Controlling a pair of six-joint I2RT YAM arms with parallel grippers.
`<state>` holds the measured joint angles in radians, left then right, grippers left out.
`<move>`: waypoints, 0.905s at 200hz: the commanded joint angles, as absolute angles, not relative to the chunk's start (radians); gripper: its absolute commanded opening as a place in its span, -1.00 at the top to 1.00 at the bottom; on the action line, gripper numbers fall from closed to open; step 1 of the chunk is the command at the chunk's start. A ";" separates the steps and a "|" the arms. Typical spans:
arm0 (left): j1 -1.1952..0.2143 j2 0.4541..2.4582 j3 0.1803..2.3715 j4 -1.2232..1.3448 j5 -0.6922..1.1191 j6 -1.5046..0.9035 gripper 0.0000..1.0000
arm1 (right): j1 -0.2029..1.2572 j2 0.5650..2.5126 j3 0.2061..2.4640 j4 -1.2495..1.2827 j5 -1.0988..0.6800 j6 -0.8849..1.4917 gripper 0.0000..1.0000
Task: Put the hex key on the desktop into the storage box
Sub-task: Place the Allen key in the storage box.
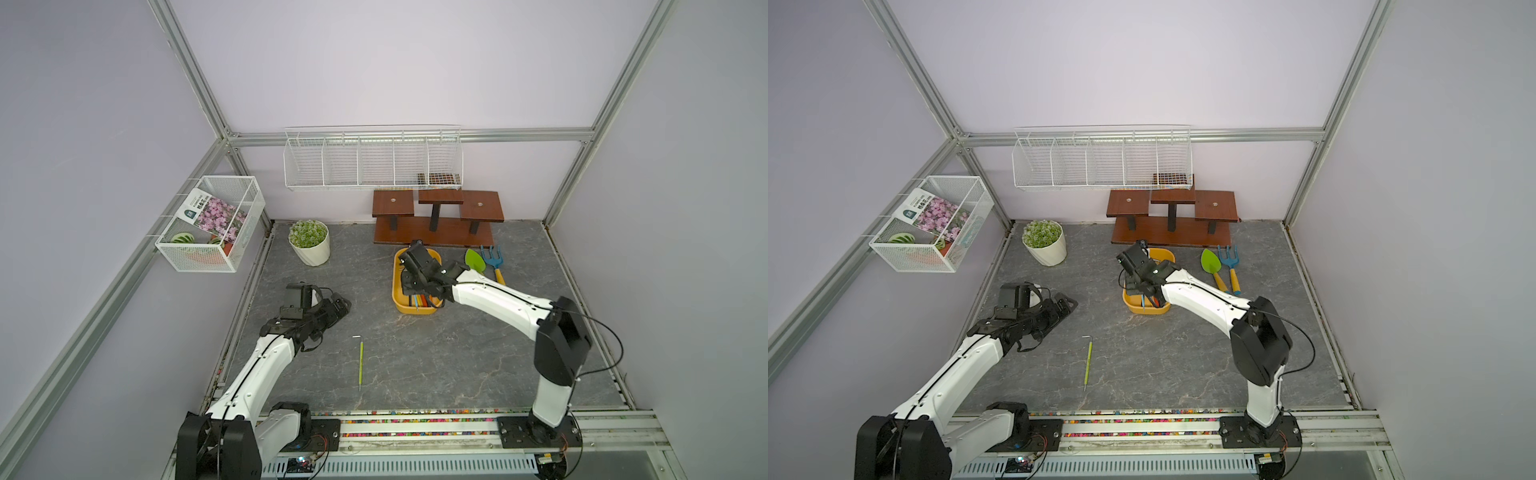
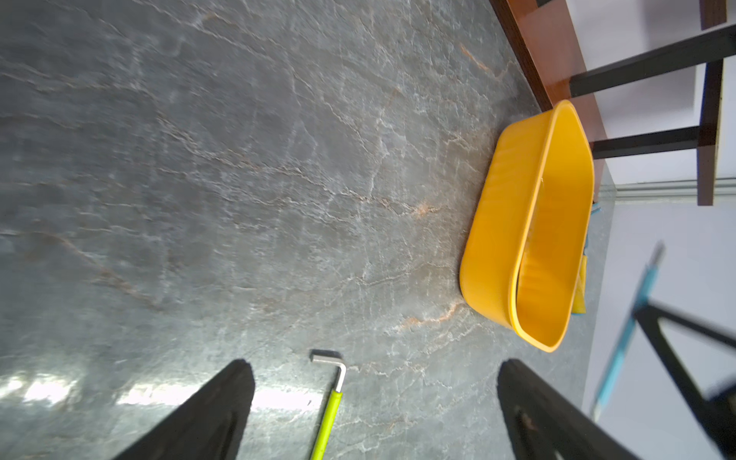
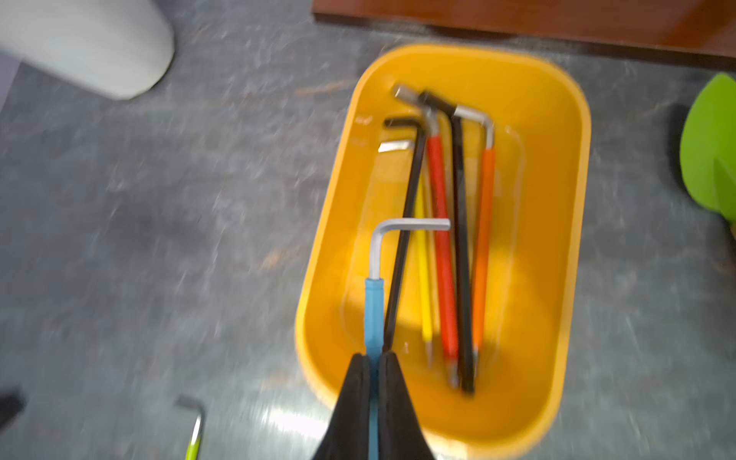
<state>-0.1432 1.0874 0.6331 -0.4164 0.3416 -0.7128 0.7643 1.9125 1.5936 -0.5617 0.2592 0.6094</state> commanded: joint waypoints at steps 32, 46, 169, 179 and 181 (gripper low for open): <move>-0.153 1.112 0.658 -0.402 0.405 -0.700 -1.00 | 0.640 2.140 1.753 -0.569 0.141 0.554 0.96; -0.155 1.118 0.657 -0.400 0.404 -0.699 -1.00 | 0.628 2.169 1.784 -0.584 0.125 0.551 0.91; -0.159 1.102 0.733 -0.437 0.281 -0.717 -1.00 | 0.758 1.718 1.370 -0.496 0.065 0.640 -0.16; -0.159 1.103 0.736 -0.433 0.269 -0.724 -1.00 | 0.807 1.705 1.349 -0.505 0.078 0.670 -0.16; -0.159 1.102 0.736 -0.432 0.267 -0.725 -1.00 | 0.819 1.704 1.344 -0.506 0.083 0.676 -0.16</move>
<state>-0.1535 1.1141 0.7033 -0.4271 0.3279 -0.7143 0.7132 1.7374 1.4052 -0.5110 0.0635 0.6086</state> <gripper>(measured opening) 0.999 0.580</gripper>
